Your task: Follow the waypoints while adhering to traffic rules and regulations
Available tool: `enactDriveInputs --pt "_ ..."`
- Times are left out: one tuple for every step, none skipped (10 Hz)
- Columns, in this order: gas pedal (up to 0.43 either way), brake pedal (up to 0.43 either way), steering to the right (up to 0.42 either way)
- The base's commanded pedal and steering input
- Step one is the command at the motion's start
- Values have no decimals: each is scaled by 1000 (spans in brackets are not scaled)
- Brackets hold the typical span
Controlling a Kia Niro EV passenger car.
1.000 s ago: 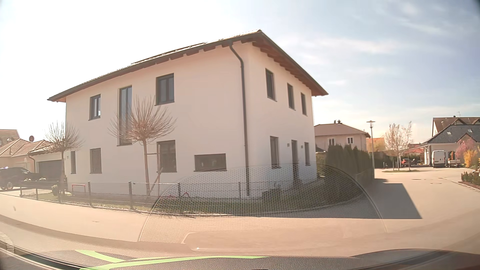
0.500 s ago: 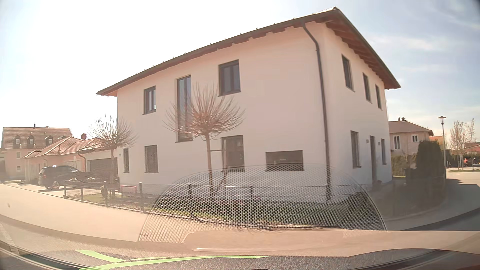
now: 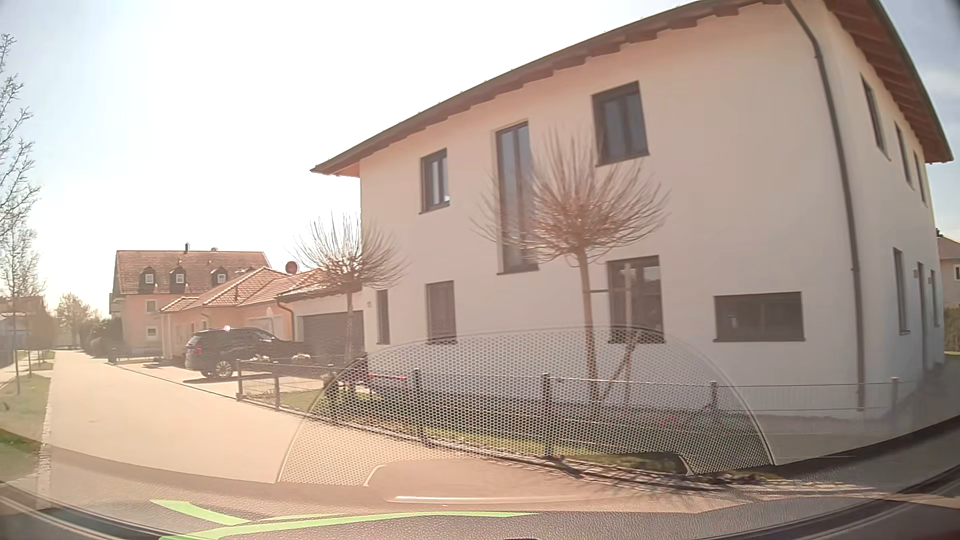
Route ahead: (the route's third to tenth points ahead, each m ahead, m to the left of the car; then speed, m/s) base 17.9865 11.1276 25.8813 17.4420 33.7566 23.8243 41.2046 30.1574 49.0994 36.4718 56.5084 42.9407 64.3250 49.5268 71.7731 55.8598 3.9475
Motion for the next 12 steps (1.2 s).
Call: enactDriveInputs --pt "169 0 -505" --pt "169 0 -496" --pt "169 0 -483" --pt "169 0 -467" --pt "177 0 -457" --pt "177 0 -443" --pt "189 0 -425" --pt "189 0 -400" --pt "197 0 -381" --pt "197 0 -350" --pt "209 0 -323" --pt "209 0 -282"
